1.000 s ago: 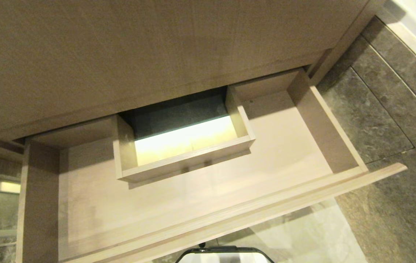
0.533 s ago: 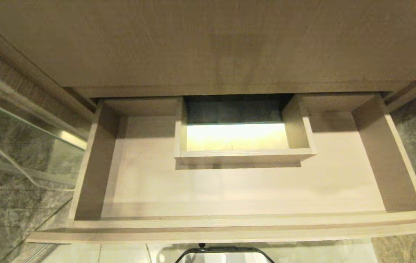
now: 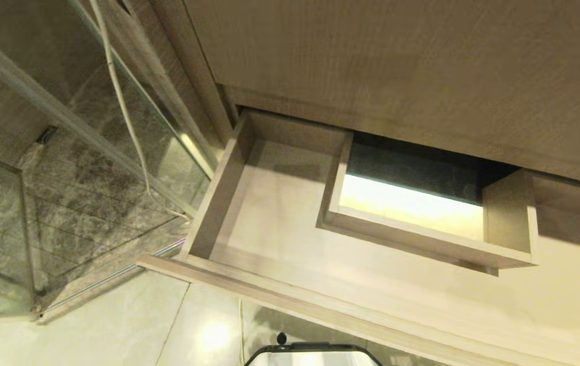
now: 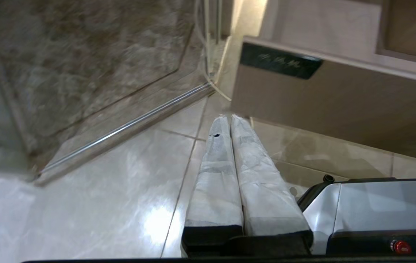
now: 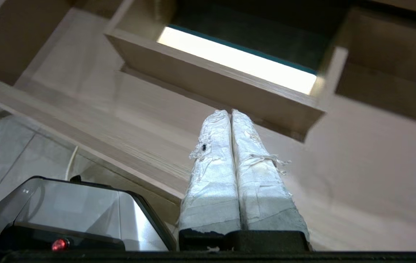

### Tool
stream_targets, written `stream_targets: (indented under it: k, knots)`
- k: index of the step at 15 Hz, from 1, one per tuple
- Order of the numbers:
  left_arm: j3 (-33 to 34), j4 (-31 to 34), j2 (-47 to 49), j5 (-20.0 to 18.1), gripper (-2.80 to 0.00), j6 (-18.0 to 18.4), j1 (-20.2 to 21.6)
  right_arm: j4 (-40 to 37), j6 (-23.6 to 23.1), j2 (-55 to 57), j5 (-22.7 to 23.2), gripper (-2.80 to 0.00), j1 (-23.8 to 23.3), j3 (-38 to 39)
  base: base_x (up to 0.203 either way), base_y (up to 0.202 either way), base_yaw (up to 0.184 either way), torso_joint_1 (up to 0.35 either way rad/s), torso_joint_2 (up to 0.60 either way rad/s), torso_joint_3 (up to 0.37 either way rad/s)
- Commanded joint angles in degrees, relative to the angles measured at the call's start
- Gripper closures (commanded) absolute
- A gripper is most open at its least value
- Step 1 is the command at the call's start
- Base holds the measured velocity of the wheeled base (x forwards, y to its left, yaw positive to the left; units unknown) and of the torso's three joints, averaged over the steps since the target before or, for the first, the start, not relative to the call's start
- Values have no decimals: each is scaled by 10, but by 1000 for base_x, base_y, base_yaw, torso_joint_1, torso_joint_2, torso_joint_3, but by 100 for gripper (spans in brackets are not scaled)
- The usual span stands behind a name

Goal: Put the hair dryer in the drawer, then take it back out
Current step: Pick up the hairdryer

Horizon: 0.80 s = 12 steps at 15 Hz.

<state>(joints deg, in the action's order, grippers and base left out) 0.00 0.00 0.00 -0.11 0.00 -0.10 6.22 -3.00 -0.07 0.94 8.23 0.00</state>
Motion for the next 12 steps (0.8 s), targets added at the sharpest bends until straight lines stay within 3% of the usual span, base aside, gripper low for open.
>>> stream_targets:
  k: [1,10,12]
  knots:
    - [1,0,0,0,0,0,0,1,1,-22,-1,0,0,23,0,-4,74,6,3,7]
    - [1,0,0,0,0,0,0,1,4,-22,-1,0,0,23,0,0,0,3,-5,-4]
    - [1,0,0,0,0,0,0,1,4,-22,-1,0,0,23,0,0,0,183,-314,-127]
